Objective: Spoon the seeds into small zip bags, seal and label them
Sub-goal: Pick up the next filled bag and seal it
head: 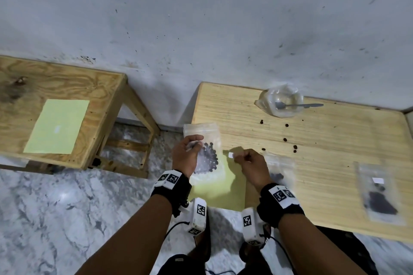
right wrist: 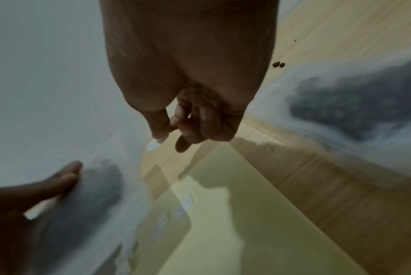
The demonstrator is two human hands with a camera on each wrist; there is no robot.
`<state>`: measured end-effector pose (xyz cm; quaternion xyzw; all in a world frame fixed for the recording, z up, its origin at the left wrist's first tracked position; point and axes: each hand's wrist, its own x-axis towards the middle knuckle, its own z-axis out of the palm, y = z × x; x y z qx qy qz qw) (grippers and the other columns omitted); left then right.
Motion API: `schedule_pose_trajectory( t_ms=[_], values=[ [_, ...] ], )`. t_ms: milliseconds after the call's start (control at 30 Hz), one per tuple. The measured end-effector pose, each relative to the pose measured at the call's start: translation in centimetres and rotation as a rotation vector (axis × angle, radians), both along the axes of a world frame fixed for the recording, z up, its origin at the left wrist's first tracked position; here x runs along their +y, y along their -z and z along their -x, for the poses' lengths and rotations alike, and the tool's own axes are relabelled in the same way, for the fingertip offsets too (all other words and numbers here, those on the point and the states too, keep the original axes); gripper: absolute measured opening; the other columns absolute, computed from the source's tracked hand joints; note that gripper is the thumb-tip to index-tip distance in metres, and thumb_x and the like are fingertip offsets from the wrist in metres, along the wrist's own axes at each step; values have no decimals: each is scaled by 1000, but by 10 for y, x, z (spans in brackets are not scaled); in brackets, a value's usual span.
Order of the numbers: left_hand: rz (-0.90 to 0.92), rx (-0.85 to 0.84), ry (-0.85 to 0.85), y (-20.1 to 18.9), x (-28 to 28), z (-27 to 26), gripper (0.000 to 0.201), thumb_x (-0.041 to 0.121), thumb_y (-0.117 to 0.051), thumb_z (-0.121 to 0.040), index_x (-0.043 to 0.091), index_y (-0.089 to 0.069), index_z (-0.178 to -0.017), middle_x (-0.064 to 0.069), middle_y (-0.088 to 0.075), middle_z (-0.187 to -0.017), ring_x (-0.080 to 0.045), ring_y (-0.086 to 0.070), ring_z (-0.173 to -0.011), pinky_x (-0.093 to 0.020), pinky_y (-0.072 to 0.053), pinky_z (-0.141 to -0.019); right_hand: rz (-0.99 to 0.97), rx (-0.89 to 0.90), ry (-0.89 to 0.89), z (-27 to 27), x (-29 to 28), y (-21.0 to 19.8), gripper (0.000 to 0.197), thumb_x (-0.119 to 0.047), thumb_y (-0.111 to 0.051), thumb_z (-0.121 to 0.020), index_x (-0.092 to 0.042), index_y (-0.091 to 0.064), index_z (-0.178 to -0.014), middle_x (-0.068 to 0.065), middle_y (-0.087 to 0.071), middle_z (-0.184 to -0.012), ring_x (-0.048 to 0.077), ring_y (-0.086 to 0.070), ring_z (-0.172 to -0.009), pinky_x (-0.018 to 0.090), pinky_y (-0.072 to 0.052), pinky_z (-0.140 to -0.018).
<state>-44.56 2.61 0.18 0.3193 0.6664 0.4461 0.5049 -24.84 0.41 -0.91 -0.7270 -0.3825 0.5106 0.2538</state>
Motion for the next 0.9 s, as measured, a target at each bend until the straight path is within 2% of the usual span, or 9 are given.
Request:
schedule_pose_trajectory(
  t_ms=[100, 167, 267, 367, 433, 600, 733, 800, 900],
  values=[
    [-2, 22, 59, -7, -2, -8, 20, -7, -63, -87, 11, -71, -92, 1, -67, -85, 0, -63, -74, -18, -51, -71, -105, 174, 79, 2, -2, -18, 26, -9, -76, -86, -13, -55, -70, 1, -65, -77, 4, -49, -52, 22, -40, -56],
    [1, 40, 104, -10, -4, -14, 29, -8, -62, -85, 20, -70, -91, 2, -68, -92, -8, -62, -76, -25, -51, -71, -156, 246, 96, 7, -1, -33, 26, -3, -76, -85, -11, -54, -72, 4, -63, -76, 4, -44, -46, 17, -37, -46],
    [-38, 53, 146, -17, -7, -23, 36, -10, -62, -81, 22, -67, -96, 3, -66, -95, 4, -58, -69, -15, -48, -65, -226, 244, 102, 14, 5, -46, 28, 4, -76, -81, -13, -53, -86, 5, -61, -71, 4, -55, -53, 13, -44, -54],
    [-23, 32, 163, -25, -10, -33, 32, -5, -60, -83, 18, -68, -104, 5, -63, -87, -1, -54, -67, -19, -41, -63, -267, 165, 97, 18, 9, -51, 32, 1, -76, -80, -20, -55, -92, 3, -67, -73, 10, -66, -68, 20, -50, -68],
    [1, -57, 150, -30, -14, -39, 31, -1, -58, -82, 19, -69, -102, -1, -57, -75, -10, -47, -60, -22, -37, -59, -287, 105, 87, 20, 10, -53, 30, -4, -76, -81, -22, -56, -92, -1, -68, -73, 7, -64, -65, 22, -49, -63],
    [45, -269, 123, -39, -19, -48, 42, 13, -55, -63, 15, -70, -101, -13, -57, -89, -20, -52, -85, -30, -42, -75, -336, -23, 62, 23, 4, -56, 30, -16, -82, -76, -29, -56, -86, -6, -70, -73, 12, -67, -68, 32, -52, -66],
    [46, -235, 172, -37, -22, -52, 30, 9, -57, -74, 22, -72, -96, -16, -57, -84, -22, -53, -82, -30, -43, -74, -336, -206, 41, 23, -1, -54, 29, -25, -78, -77, -31, -53, -90, -14, -70, -74, 7, -62, -60, 28, -46, -62],
    [26, -180, 177, -34, -23, -53, 27, 4, -56, -86, 22, -71, -99, -13, -62, -81, -20, -55, -78, -28, -43, -70, -356, -267, 44, 23, -3, -55, 33, -28, -79, -75, -31, -51, -93, -16, -67, -79, 5, -61, -68, 28, -44, -63],
    [-22, -74, 162, -30, -25, -50, 21, 10, -60, -91, 25, -71, -101, 5, -67, -81, -12, -59, -75, -25, -46, -74, -359, -287, 100, 19, -3, -57, 49, -38, -87, -68, -31, -48, -97, -15, -56, -96, 5, -56, -85, 27, -44, -71]
  ],
)
